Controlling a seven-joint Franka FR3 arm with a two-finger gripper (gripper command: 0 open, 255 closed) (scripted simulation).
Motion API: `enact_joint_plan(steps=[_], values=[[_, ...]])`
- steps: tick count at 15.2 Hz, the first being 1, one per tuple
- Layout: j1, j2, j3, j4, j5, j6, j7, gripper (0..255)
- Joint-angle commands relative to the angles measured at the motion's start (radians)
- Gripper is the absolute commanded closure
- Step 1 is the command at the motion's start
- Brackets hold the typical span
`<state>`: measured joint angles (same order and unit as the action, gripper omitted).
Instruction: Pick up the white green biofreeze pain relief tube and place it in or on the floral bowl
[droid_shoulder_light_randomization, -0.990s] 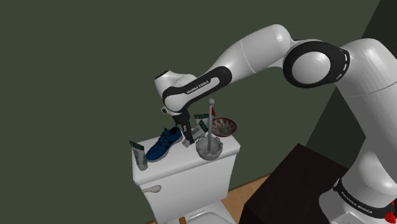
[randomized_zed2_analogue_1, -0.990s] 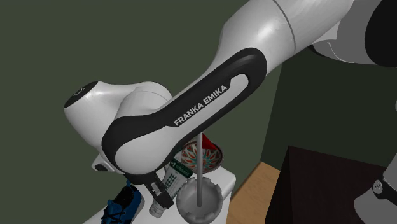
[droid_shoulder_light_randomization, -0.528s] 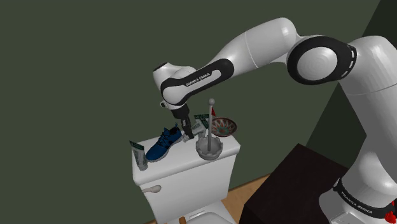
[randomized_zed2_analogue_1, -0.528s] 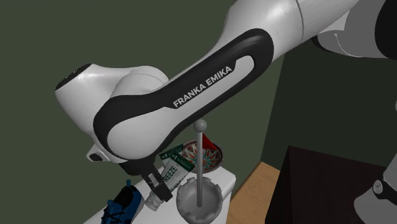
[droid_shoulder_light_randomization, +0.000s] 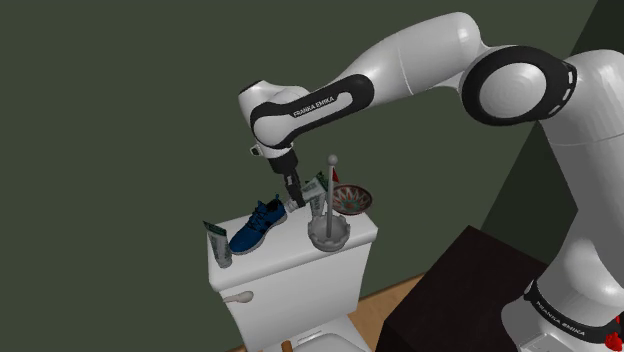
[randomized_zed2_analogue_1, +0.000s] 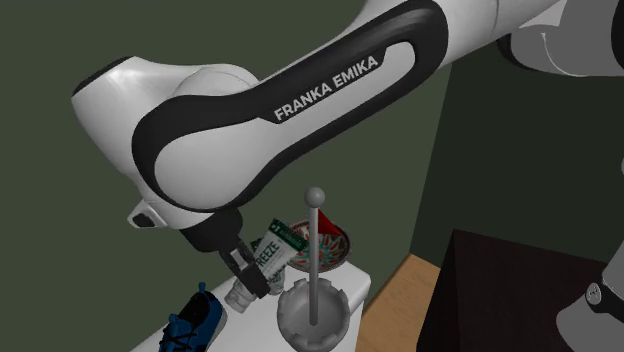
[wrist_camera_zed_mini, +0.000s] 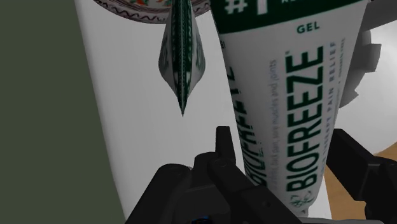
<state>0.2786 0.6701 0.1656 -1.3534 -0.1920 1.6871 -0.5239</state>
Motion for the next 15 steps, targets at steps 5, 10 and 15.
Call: enact_joint_plan(steps=[5,10,15], values=[[0.002,-0.023,0.002,0.044,0.005,-0.066,-0.008,255],[-0.030,-0.083,-0.004,-0.021,0.005,-0.058,-0.041,255],[-0.108,-0.186,-0.028,-0.195,0.000,0.025,-0.120,255]])
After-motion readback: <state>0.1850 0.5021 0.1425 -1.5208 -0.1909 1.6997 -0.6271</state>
